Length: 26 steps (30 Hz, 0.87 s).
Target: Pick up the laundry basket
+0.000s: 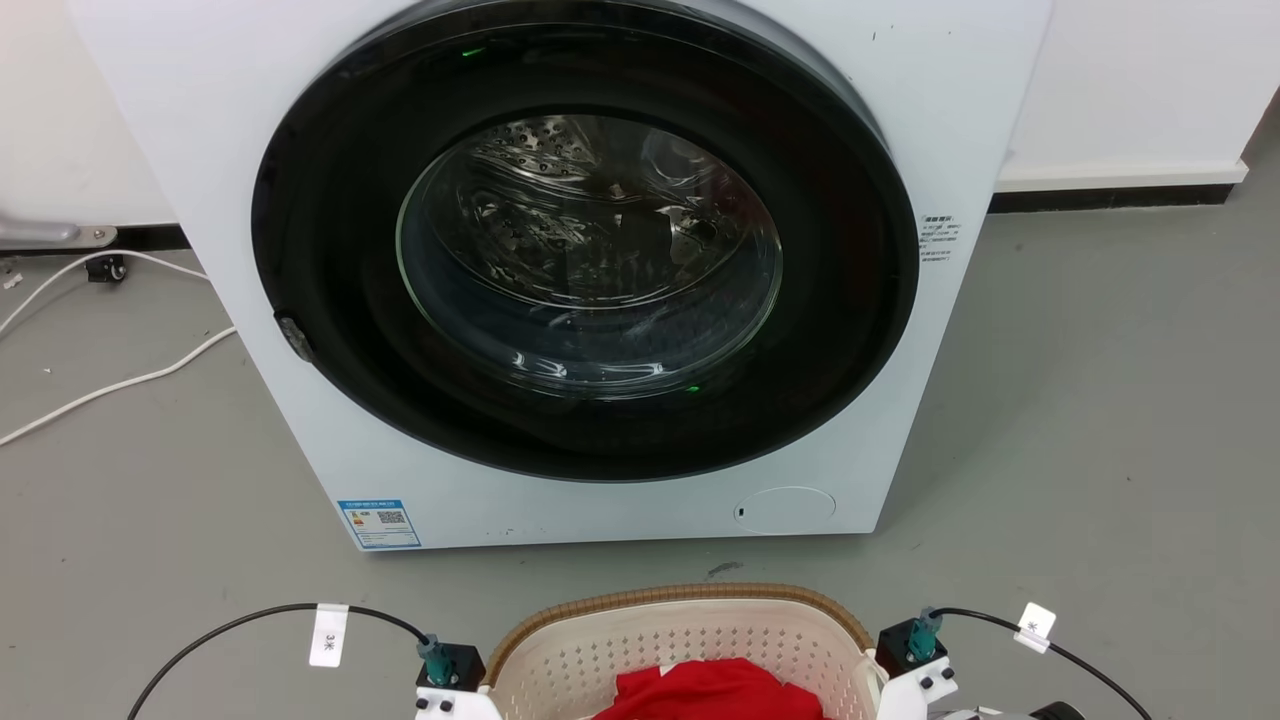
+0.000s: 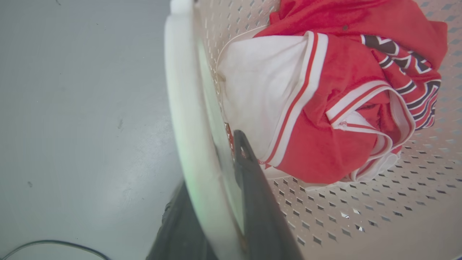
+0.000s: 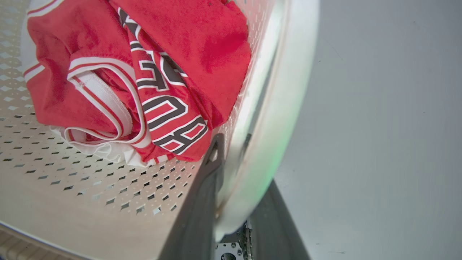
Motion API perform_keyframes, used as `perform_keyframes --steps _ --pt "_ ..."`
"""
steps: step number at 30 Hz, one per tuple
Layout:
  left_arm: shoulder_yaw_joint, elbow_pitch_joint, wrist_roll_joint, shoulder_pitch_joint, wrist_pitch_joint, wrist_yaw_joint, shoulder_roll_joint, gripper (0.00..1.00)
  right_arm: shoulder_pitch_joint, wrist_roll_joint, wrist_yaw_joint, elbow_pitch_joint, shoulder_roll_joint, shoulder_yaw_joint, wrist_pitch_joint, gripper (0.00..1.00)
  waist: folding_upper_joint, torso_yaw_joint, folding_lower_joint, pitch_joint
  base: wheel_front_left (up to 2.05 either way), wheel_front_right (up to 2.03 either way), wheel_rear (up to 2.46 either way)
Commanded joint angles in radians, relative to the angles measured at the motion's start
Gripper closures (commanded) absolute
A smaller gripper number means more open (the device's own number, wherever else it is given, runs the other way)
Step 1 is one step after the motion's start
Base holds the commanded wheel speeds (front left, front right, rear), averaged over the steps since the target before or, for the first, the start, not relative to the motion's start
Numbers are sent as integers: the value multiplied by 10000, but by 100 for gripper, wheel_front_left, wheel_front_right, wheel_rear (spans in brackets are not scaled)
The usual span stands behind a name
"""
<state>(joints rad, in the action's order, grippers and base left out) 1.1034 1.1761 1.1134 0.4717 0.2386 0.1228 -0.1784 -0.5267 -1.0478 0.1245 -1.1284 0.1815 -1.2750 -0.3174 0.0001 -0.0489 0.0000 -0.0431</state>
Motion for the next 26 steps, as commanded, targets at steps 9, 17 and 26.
perform_keyframes --steps 9,17,26 --pt "279 -77 266 265 -118 117 26 100 -69 -10 112 50 -165 -93 39 100 -1 -5 0 17 0 0 0" --pt "472 -84 454 337 -163 118 -39 100 -82 -25 112 39 -178 -94 65 100 -1 23 0 52 0 0 0" --pt "703 -74 641 416 -174 118 -45 100 -17 -18 113 34 -217 -94 24 100 -1 88 0 108 0 0 0"
